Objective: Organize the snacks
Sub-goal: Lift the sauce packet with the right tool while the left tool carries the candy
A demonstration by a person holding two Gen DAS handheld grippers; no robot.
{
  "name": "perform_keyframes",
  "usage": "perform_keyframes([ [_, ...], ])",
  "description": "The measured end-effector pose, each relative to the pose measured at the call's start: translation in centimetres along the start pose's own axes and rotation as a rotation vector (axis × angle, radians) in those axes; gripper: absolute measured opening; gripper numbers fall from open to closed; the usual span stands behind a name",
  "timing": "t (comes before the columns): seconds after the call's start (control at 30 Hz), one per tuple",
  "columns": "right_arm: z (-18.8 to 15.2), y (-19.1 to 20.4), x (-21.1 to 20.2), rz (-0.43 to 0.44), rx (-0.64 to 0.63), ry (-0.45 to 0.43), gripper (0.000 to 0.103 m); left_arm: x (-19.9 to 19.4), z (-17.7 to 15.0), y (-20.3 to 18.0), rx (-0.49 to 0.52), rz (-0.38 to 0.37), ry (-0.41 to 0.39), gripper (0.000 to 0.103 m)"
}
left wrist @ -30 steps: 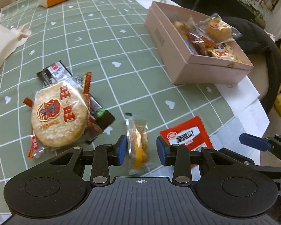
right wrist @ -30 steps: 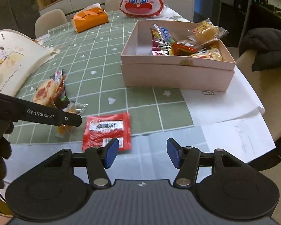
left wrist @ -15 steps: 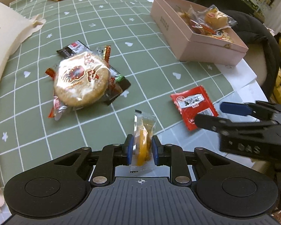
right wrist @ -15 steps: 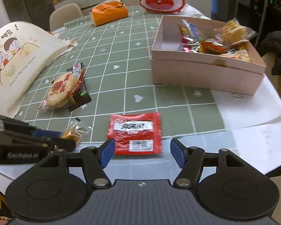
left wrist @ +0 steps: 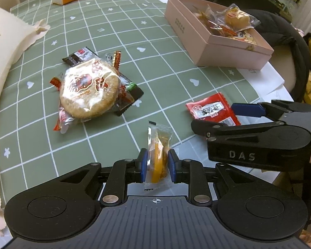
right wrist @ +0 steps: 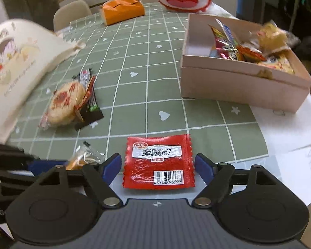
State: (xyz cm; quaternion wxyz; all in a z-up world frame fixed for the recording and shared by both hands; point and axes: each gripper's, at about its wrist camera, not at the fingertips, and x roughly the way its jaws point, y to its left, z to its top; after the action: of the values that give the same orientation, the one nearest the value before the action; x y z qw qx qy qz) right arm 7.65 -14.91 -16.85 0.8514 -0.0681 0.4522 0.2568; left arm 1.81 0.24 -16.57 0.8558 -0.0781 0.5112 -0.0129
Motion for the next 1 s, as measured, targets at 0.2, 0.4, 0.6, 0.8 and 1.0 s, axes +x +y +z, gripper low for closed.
perform_keyframes([
  [0.2,-0.5,-0.2,-1.1,0.001,-0.057,-0.045,0.062,-0.1,-0.3,0.2,0.011,-0.014,-0.015,0.027],
  [0.4,-1.4,-1.3,-3.7,-0.034,-0.110,-0.072,0.051,-0.1,-0.4,0.7,-0.012,-0.040,-0.023,0.026],
  [0.6,-1.7,-2.8,-6.1,-0.041,-0.067,-0.115,0.049,0.1,0.2,0.6,-0.028,-0.055,-0.009,0.024],
  [0.8,-0.5,-4.7,-9.1,-0.079,-0.002,-0.198,0.049,-1.4,2.1,-0.5,-0.006,-0.167,-0.055,0.024],
  [1.0,3.7,-7.7,-15.2,-0.116,0.046,-0.385,0.049,-8.1,11.1,-2.2,0.028,-0.304,-0.346,0.024],
])
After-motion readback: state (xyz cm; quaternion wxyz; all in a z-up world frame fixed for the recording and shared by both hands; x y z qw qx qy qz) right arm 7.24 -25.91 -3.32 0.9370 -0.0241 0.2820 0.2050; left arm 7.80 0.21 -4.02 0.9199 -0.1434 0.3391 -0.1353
